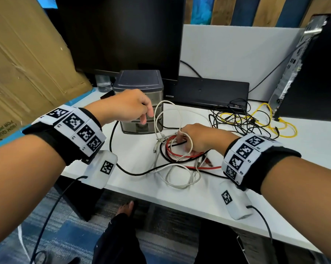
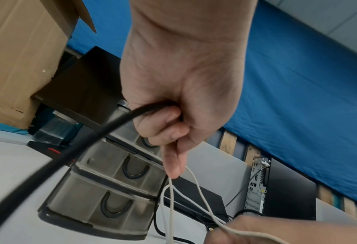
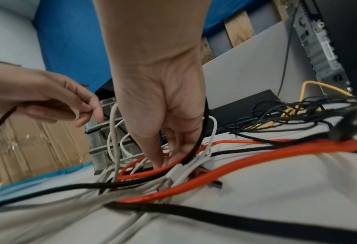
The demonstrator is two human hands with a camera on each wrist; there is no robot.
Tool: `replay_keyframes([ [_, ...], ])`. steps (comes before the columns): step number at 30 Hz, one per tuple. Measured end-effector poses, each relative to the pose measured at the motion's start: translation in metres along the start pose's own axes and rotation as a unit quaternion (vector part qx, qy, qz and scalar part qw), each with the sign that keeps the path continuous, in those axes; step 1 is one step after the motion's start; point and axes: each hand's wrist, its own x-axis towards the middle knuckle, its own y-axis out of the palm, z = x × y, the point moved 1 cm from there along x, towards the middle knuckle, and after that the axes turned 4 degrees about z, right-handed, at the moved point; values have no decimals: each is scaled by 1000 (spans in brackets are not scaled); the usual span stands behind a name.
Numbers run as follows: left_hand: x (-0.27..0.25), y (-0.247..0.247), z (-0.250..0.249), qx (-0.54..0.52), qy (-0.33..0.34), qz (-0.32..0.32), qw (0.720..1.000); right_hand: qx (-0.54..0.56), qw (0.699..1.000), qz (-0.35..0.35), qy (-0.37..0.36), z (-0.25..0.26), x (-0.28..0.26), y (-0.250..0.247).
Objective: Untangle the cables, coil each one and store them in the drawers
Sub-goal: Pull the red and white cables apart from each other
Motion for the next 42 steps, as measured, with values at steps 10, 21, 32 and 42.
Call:
replay_keyframes([
  [10, -10, -2, -16, 119, 35, 31, 992, -30, 999, -35, -3, -5, -12, -7],
  [21, -9, 1, -55, 119, 97, 22, 988, 375, 896, -211, 105, -11, -23, -14],
  [32, 12, 27, -66, -45, 214, 20, 976, 453, 830, -319, 56, 1, -35, -57],
  [42, 27, 33, -64, -38, 184, -26, 982, 400, 858, -322, 5, 3, -38, -57],
])
